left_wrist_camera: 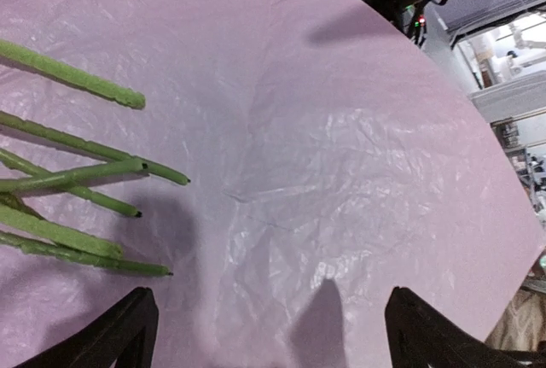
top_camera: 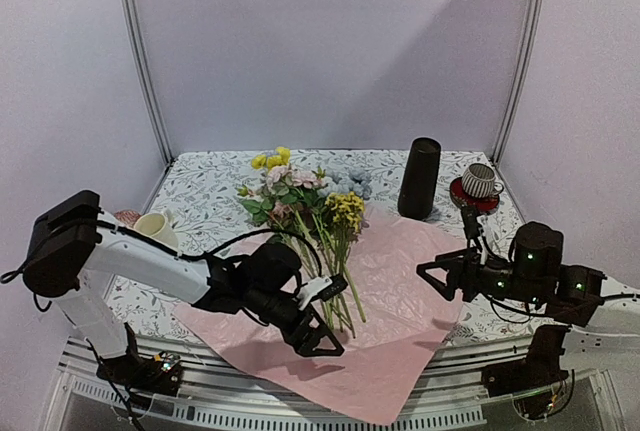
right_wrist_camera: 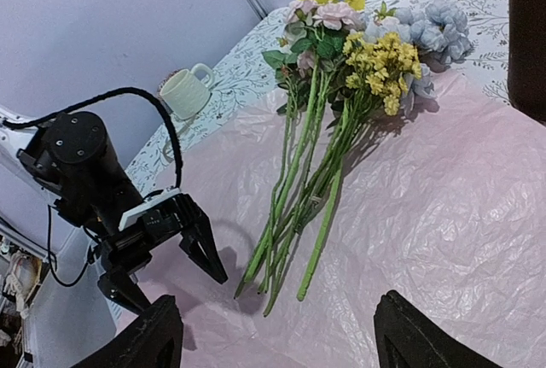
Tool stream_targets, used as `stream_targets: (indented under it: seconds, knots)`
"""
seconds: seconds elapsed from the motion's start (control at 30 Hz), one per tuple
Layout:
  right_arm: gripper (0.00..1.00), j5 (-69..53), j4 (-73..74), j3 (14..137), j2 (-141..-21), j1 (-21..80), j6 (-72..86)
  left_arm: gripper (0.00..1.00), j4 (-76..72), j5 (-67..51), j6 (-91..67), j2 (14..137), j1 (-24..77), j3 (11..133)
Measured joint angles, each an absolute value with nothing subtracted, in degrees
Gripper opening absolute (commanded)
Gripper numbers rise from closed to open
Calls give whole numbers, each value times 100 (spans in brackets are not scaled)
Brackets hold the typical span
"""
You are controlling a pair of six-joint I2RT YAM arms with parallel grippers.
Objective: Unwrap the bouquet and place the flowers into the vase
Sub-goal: Unfold the 1/4-folded wrapping paper from the folded wrapping paper, then adjust the flattened wrapping paper at the center of the board.
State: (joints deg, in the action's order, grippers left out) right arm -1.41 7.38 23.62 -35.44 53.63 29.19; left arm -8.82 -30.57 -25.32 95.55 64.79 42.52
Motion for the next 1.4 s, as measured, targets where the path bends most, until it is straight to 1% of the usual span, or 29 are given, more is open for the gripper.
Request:
stream_targets:
  seconds: [0.2, 0.3, 0.4, 0.5, 0.6, 0.67, 0.73, 0.87, 0.97, 1.07, 1.1, 1.13, 1.2, 1.23, 1.4]
  knots:
    - [81, -145, 707, 2362, -4335, 5363, 2921, 95, -113, -2351, -2263, 9598, 6709, 4744]
    - [80, -322, 615, 2359, -4814, 5363, 2939, 98, 248, -1861, -2180, 9596, 6873, 4864]
    - [75, -698, 410, 2359, -5393, 5363, 2956, 98, 602, -1328, -2143, 9529, 7046, 4871]
    - [67, -1361, 154, 2344, -5961, 5363, 2941, 98, 779, -972, -2158, 9290, 7089, 4759]
    - [59, -2069, -270, 2268, -6401, 5363, 2943, 94, 840, -786, -2202, 8927, 7087, 4530]
    - [55, -2460, -506, 2220, -6674, 5365, 2956, 88, 829, -661, -2241, 8689, 7087, 4357]
    - [55, -2689, -674, 2196, -6871, 5365, 2954, 81, 823, -515, -2296, 8484, 7085, 4169]
    - [55, -2910, -1007, 2189, -7137, 5365, 2961, 73, 794, -353, -2477, 8276, 6952, 3909]
    - [55, -2915, -1214, 2189, -7306, 5365, 2965, 70, 764, -283, -2615, 8176, 6737, 3763]
    - [50, -2912, -1356, 2189, -7509, 5363, 2998, 58, 722, -255, -2711, 8156, 6519, 3677]
    - [46, -2912, -1400, 2189, -7592, 5363, 3013, 48, 714, -255, -2751, 8162, 6471, 3660]
    - [43, -2912, -1437, 2189, -7675, 5365, 3039, 40, 716, -259, -2777, 8173, 6445, 3656]
    - [36, -2912, -1509, 2165, -7813, 5365, 3089, 27, 707, -276, -2812, 8246, 6405, 3656]
    - [35, -2915, -1553, 2132, -7870, 5363, 3120, 22, 714, -285, -2847, 8296, 6392, 3653]
    - [34, -2897, -1721, 1876, -8040, 5365, 3242, 20, 779, -252, -2974, 8521, 6300, 3599]
